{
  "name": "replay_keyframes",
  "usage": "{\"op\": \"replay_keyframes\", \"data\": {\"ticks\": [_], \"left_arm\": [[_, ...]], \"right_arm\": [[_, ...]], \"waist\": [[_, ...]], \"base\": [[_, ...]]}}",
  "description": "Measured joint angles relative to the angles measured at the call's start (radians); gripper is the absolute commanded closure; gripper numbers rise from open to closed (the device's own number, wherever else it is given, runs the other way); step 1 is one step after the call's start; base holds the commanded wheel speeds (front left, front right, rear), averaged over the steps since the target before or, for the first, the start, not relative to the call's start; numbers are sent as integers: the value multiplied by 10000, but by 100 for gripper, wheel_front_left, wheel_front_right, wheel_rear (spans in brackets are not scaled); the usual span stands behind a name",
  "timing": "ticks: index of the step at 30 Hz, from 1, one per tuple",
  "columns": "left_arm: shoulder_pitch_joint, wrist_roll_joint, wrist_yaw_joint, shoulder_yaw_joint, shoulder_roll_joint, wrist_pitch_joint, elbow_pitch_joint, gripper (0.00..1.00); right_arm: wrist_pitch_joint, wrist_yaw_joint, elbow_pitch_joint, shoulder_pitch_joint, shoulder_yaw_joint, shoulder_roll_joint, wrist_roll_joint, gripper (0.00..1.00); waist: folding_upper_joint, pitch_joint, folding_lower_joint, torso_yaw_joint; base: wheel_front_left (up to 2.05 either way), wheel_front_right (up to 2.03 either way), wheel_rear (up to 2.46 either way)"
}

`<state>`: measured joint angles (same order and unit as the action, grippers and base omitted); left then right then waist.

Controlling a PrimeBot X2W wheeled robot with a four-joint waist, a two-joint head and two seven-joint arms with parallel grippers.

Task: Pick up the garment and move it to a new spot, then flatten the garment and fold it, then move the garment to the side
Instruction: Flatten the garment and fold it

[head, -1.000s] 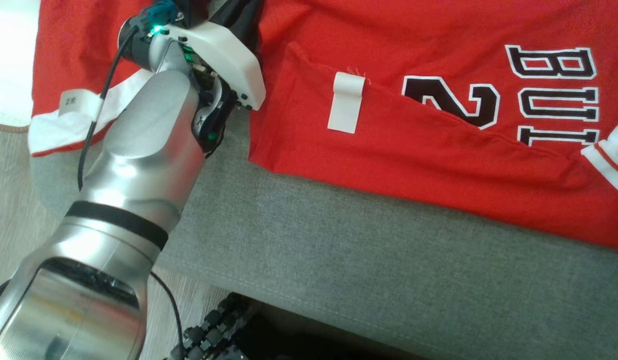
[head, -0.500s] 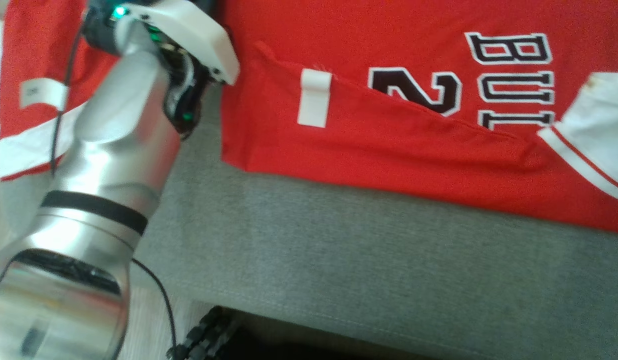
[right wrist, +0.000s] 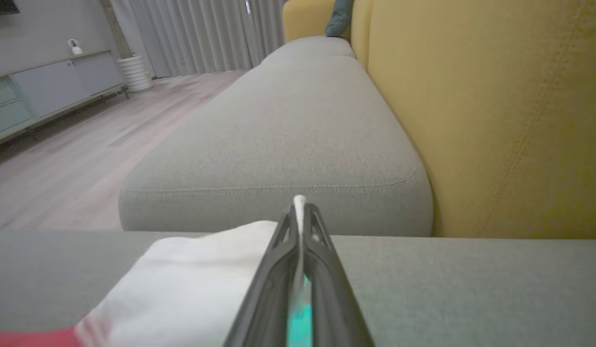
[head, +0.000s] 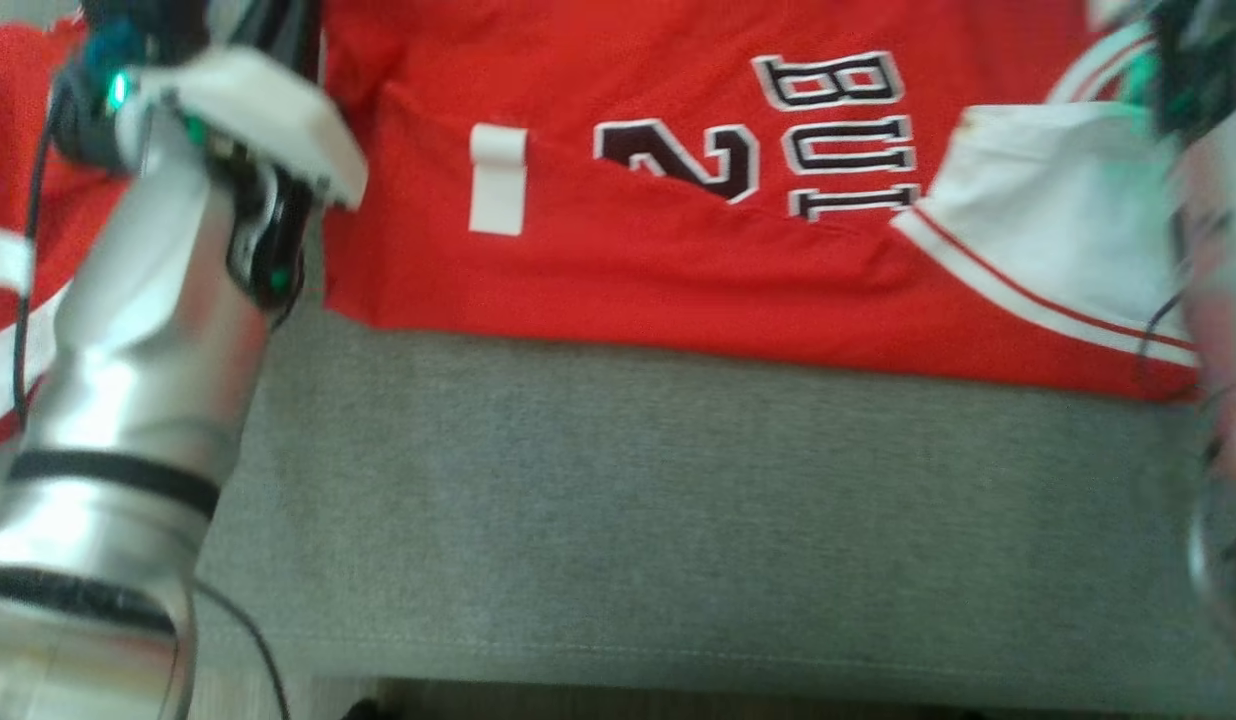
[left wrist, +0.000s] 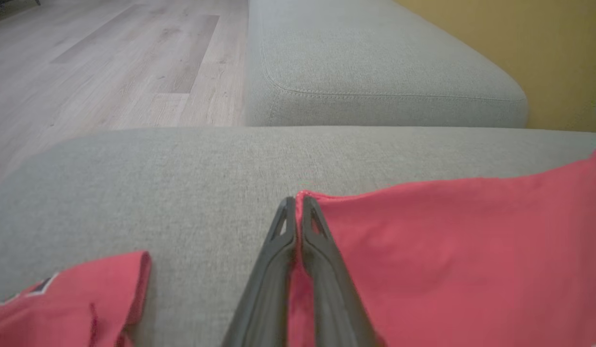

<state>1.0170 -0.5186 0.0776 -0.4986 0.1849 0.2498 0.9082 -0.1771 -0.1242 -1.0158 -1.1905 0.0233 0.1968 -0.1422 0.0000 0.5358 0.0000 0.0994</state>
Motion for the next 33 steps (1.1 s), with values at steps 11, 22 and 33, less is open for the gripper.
{"op": "replay_keyframes", "data": {"ticks": [11, 22, 33], "left_arm": [[-2504, 278, -249, 1034, 357, 0, -583, 100], [-4236, 775, -437, 1622, 290, -2, -811, 100], [-5962, 2054, -1672, 2907, -412, -2, -2945, 0]], "right_arm": [[-203, 0, 3407, 3984, 1699, 77, -3565, 100], [658, 0, 5555, 7511, 1662, -272, -4456, 100], [583, 0, 5356, 8141, 428, -941, -3565, 0]], "waist": [[0, -1313, -1, -961], [1, -2205, -1, -1470], [0, -2560, -1, -1062]], "base": [[0, 0, 0], [0, 0, 0], [0, 0, 0]]}}
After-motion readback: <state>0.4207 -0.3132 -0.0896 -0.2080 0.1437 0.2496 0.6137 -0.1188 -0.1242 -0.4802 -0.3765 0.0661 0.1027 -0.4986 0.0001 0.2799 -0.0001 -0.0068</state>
